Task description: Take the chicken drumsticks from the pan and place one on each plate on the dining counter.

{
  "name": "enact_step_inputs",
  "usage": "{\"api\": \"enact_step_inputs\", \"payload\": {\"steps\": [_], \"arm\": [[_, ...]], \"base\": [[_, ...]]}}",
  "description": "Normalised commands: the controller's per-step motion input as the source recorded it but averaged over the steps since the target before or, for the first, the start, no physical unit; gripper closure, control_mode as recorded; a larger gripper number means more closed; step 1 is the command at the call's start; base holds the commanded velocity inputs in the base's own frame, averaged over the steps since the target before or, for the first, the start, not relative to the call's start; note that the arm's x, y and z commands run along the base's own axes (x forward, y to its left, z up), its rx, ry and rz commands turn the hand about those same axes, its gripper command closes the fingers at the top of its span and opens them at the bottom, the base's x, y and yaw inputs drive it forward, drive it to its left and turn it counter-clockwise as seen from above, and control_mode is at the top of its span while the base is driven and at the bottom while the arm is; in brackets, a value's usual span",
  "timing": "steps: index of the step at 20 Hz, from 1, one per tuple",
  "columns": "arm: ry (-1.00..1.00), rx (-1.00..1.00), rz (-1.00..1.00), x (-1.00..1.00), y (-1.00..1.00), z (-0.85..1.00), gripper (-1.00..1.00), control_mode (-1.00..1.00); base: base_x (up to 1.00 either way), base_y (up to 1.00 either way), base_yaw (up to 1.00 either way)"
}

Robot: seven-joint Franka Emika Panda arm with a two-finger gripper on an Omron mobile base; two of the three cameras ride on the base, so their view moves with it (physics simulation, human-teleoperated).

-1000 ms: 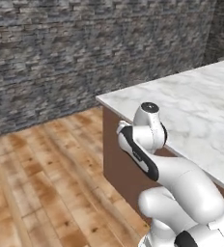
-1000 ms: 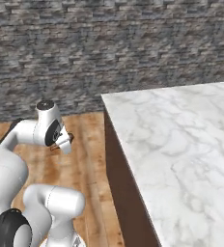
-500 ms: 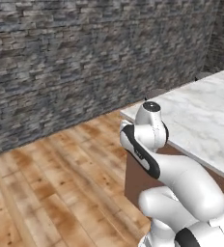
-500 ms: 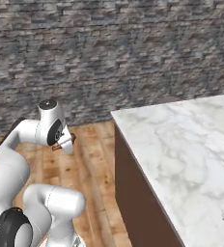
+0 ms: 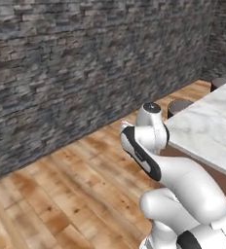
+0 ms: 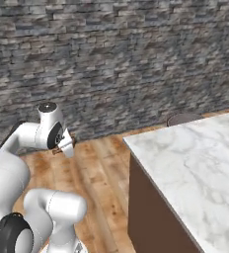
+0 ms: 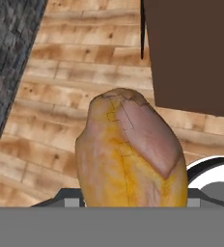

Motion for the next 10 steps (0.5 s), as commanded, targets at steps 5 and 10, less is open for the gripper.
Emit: {"api": "enact_step_inputs", "payload": {"steps": [5,10], "arm": [[0.00,0.00,0.00,0.00,0.00,0.00,1.00,1.00],[0.00,0.00,0.00,0.00,0.00,0.00,1.00,1.00]], "base": [[0.81,0.74,-0.30],[0.81,0.74,-0.31]]}}
